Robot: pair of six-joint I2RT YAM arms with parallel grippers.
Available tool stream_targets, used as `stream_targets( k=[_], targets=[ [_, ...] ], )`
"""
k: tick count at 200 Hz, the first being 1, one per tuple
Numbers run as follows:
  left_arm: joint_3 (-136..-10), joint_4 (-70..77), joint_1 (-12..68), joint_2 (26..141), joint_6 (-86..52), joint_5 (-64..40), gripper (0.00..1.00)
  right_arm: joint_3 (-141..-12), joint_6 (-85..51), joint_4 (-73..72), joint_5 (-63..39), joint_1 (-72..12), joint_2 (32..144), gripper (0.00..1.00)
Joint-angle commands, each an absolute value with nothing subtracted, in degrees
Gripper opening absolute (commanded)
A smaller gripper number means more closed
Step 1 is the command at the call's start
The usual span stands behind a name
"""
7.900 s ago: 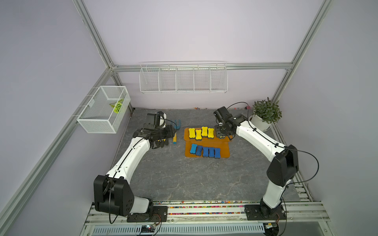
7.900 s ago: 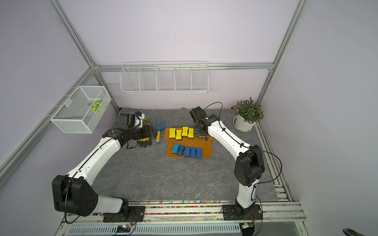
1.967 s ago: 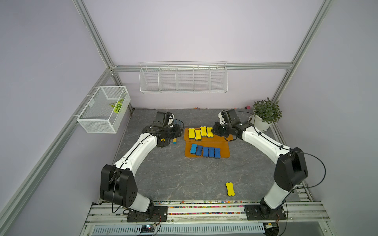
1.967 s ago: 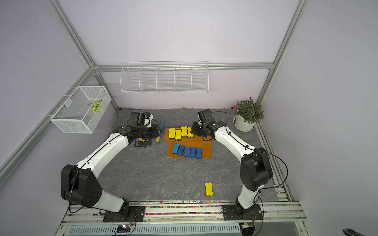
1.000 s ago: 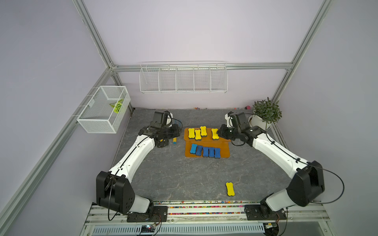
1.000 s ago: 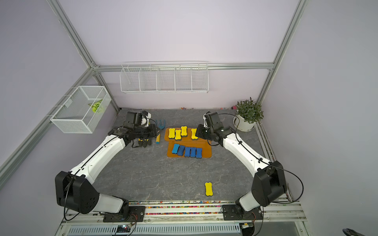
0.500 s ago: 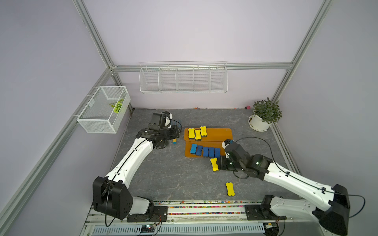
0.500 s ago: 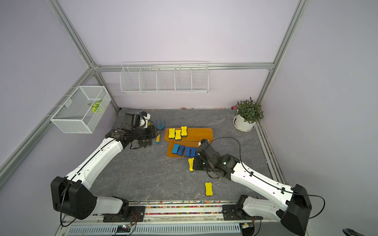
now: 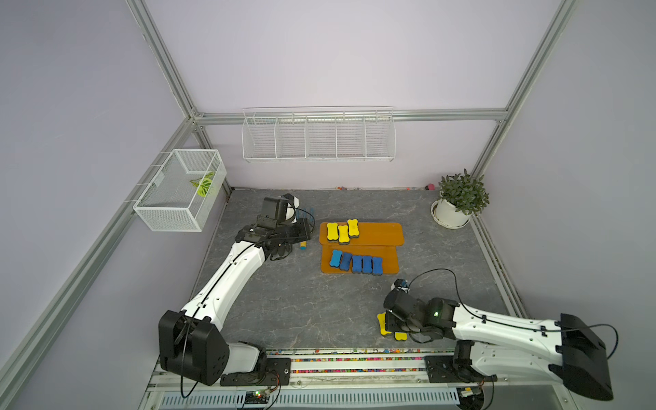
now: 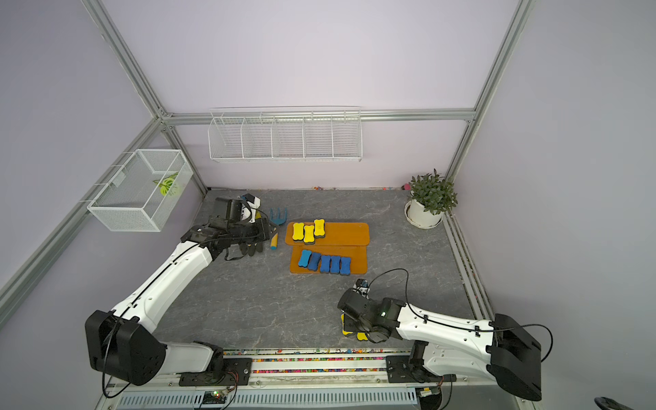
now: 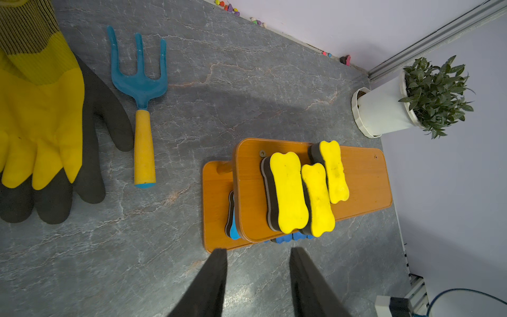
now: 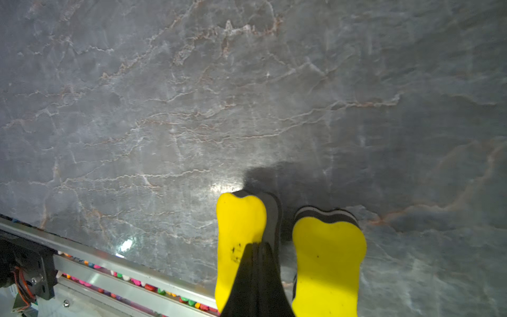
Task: Remove the whiteboard erasers from the shelf
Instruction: Place the whiteboard eraser at the center of the board.
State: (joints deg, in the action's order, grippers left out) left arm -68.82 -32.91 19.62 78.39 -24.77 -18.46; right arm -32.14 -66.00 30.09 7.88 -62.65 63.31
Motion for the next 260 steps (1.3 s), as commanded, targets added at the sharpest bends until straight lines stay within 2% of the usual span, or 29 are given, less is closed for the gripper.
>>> stream_targets(
  k=[1,194,260],
  targets=[
    [-67.9,-32.0,19.7,77.4,-23.6,-18.9,0.43,-31.4,-67.6,26.3,8.1,-63.0,64.6,0.00],
    [-68.1,-31.4,19.6,79.1,-23.4,-20.1,0.43,-28.0,-76.4,30.8,11.4,-70.0,62.0,0.00],
    [-68.1,-31.6,19.7,79.1,-23.4,-19.9,0.43,-28.6,-76.2,31.7,11.8,-70.0,62.4,0.13]
  ],
)
